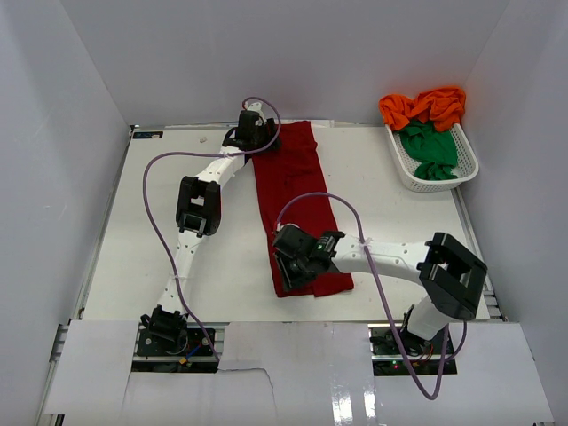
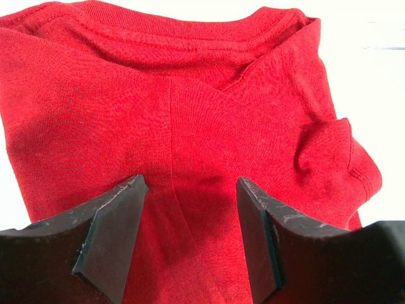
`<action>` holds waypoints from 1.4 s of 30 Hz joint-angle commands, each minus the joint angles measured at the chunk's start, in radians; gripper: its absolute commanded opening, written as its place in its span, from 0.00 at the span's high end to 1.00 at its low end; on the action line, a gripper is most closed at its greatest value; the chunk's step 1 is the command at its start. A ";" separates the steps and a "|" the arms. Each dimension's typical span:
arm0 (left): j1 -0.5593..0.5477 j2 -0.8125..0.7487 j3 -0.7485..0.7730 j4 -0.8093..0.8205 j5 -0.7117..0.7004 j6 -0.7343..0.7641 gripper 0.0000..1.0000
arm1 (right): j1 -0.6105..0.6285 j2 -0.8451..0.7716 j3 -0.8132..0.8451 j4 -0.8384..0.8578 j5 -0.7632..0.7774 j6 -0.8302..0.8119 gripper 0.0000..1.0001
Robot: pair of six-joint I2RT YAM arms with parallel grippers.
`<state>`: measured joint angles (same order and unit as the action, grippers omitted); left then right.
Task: Fold and stack the t-shirts
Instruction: Rotate the tshirt 90 degrees
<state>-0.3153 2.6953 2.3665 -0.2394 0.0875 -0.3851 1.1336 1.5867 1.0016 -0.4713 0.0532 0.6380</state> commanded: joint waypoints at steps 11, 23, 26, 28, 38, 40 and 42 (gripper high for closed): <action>0.021 0.005 -0.003 -0.063 -0.051 0.029 0.29 | 0.023 0.147 0.141 -0.093 0.048 -0.089 0.52; 0.021 0.004 -0.004 -0.064 -0.055 0.035 0.29 | 0.035 0.205 0.161 -0.101 0.068 -0.095 0.76; 0.021 0.004 -0.004 -0.063 -0.055 0.034 0.29 | 0.037 0.193 0.154 -0.089 0.059 -0.089 0.84; 0.021 0.003 -0.004 -0.064 -0.055 0.035 0.29 | 0.037 0.185 0.149 -0.078 0.048 -0.087 0.86; 0.019 0.000 -0.006 -0.063 -0.054 0.035 0.29 | 0.038 0.119 0.141 -0.021 -0.036 -0.057 0.92; 0.021 0.000 -0.004 -0.064 -0.055 0.035 0.29 | 0.040 0.107 0.140 -0.009 -0.087 -0.046 0.92; 0.019 0.000 -0.004 -0.064 -0.058 0.035 0.29 | 0.040 0.088 0.135 0.003 -0.107 -0.026 0.92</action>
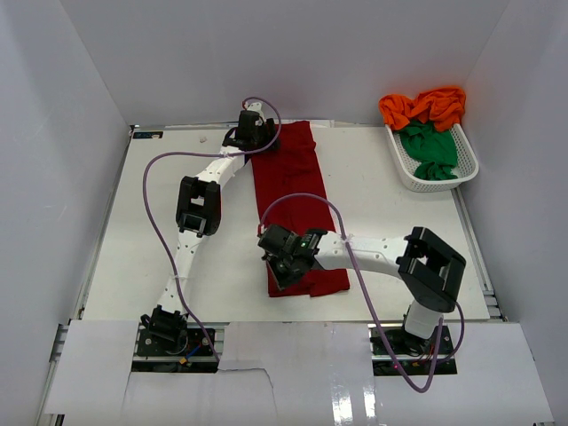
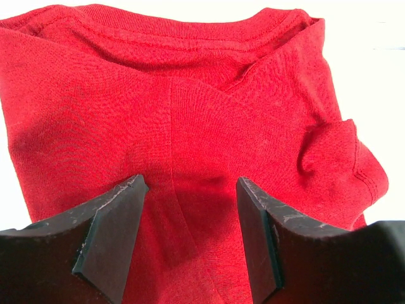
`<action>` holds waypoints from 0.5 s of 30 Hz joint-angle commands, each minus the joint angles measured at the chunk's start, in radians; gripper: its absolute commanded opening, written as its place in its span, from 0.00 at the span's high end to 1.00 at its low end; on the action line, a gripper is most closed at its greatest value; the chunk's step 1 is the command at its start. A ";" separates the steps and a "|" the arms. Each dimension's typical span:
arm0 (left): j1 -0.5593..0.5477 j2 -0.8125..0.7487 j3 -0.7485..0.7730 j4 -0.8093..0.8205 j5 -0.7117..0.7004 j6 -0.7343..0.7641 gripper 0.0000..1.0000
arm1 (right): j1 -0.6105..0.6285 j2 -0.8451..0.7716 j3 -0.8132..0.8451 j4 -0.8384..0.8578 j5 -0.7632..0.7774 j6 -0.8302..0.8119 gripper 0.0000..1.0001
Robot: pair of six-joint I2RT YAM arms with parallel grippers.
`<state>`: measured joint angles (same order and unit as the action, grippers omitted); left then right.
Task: Fold and stack the t-shirts
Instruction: Rotate the tshirt 90 degrees
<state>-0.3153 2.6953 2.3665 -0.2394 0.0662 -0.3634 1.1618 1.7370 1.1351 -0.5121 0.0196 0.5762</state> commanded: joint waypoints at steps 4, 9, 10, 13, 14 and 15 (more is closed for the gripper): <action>0.019 0.004 -0.001 -0.066 -0.040 0.014 0.29 | 0.021 -0.093 -0.014 0.061 -0.116 0.070 0.92; 0.016 0.008 0.004 -0.067 -0.042 0.017 0.29 | 0.026 -0.093 -0.034 0.034 -0.113 0.085 0.92; 0.018 0.008 0.004 -0.069 -0.042 0.020 0.29 | 0.024 -0.090 -0.041 0.032 -0.115 0.086 0.92; 0.015 0.008 0.004 -0.070 -0.043 0.023 0.29 | 0.026 -0.068 -0.044 0.030 -0.135 0.085 0.92; 0.013 0.008 0.004 -0.069 -0.043 0.024 0.29 | 0.027 -0.057 -0.043 0.029 -0.136 0.086 0.92; 0.015 0.008 0.005 -0.070 -0.048 0.026 0.29 | 0.029 -0.054 -0.044 0.029 -0.138 0.088 0.92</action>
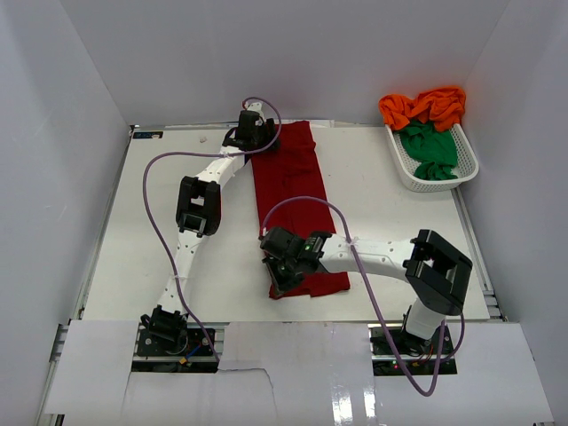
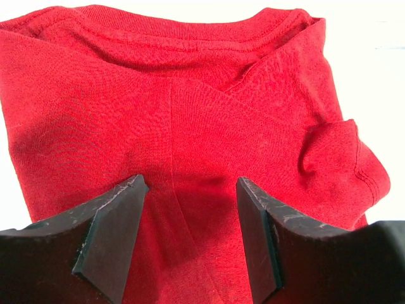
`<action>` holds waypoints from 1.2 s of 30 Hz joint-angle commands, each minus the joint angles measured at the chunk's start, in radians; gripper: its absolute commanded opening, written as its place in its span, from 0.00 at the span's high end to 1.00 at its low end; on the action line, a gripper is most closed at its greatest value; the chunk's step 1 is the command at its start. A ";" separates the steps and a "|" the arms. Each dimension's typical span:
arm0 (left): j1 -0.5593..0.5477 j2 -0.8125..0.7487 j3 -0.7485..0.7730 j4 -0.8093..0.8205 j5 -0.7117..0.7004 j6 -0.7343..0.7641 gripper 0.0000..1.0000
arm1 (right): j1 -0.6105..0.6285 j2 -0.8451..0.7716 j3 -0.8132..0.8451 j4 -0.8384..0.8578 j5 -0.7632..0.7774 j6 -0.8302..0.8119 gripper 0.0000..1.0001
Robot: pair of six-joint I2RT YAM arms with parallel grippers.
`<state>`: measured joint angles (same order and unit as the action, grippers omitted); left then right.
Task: Fold and stack the t-shirts
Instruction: Rotate the tshirt 90 degrees
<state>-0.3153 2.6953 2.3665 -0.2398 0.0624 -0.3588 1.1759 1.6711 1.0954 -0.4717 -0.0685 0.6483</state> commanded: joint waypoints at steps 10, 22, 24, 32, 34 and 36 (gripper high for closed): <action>0.015 0.008 0.005 -0.072 -0.047 0.034 0.29 | 0.019 0.012 -0.034 0.082 -0.166 0.016 0.92; 0.016 -0.029 0.013 -0.078 -0.110 0.064 0.09 | 0.004 -0.106 -0.017 0.097 -0.099 0.002 0.30; 0.015 -0.069 0.017 -0.079 -0.105 0.072 0.08 | -0.019 -0.143 -0.009 0.058 -0.056 -0.004 0.30; -0.014 -0.310 -0.016 -0.101 -0.140 0.075 0.02 | -0.220 -0.306 -0.016 -0.096 0.036 -0.096 0.30; -0.016 -0.397 -0.038 -0.131 -0.153 0.048 0.02 | -0.289 -0.307 -0.017 -0.145 0.055 -0.137 0.31; -0.019 -0.497 -0.113 -0.202 -0.176 -0.014 0.02 | -0.327 -0.286 -0.020 -0.165 0.065 -0.173 0.31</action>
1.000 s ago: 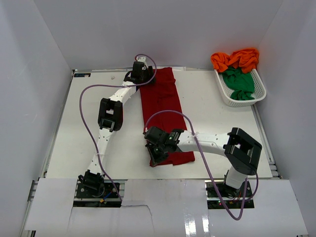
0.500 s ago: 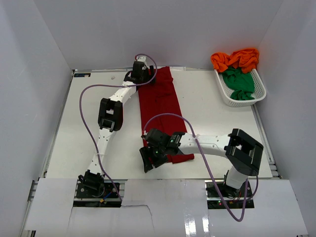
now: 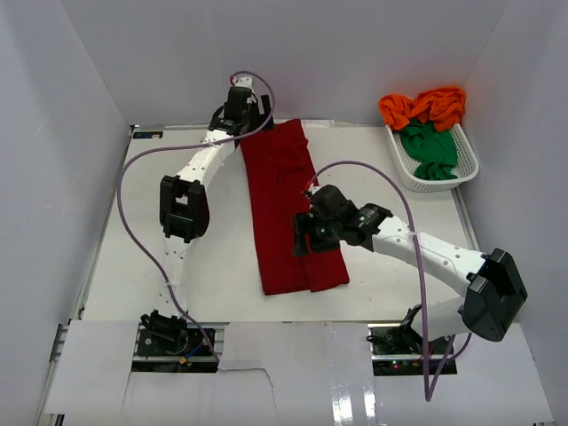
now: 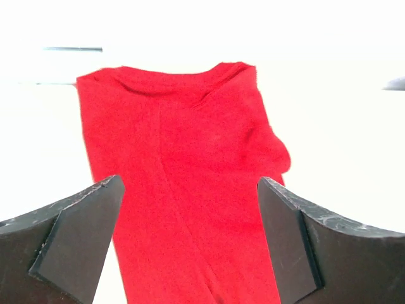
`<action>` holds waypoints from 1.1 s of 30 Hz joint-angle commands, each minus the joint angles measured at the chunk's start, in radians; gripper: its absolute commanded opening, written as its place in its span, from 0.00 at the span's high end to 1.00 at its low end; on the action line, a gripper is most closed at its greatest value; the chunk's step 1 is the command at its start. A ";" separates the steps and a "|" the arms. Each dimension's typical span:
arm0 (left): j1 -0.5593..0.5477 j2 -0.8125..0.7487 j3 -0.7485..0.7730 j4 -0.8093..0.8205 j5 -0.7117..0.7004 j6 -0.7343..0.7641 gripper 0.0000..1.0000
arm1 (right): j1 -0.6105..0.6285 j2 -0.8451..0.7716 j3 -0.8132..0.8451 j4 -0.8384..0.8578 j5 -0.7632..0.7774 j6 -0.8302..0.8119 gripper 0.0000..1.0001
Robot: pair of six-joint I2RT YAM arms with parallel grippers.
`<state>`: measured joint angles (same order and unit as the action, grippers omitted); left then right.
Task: Fold and stack the t-shirts
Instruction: Rotate the tshirt 90 degrees, then grab the bottom of the folded rectangular tshirt with both arms
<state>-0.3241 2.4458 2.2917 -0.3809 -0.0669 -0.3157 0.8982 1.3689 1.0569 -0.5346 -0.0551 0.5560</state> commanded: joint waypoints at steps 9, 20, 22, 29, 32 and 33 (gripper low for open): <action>-0.087 -0.709 -0.813 -0.223 -0.101 -0.236 0.02 | -0.264 0.065 0.005 -0.139 0.012 -0.205 0.35; -0.257 -1.106 -1.298 -0.243 0.052 -0.430 0.02 | -0.424 0.035 -0.204 -0.047 -0.219 -0.271 0.45; -0.291 -1.133 -1.339 -0.254 0.065 -0.462 0.02 | -0.430 0.016 -0.244 -0.022 -0.262 -0.271 0.46; -0.374 -1.232 -1.454 -0.248 0.065 -0.542 0.02 | -0.443 -0.002 -0.325 0.008 -0.273 -0.265 0.48; -0.458 -1.220 -1.511 -0.247 0.050 -0.603 0.02 | -0.449 0.006 -0.351 0.028 -0.276 -0.266 0.50; -0.493 -1.214 -1.528 -0.236 0.044 -0.617 0.02 | -0.449 0.006 -0.357 0.031 -0.273 -0.268 0.51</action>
<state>-0.7528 1.2293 0.8093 -0.6212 -0.0147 -0.8543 0.4572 1.3872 0.7174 -0.5411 -0.3061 0.3050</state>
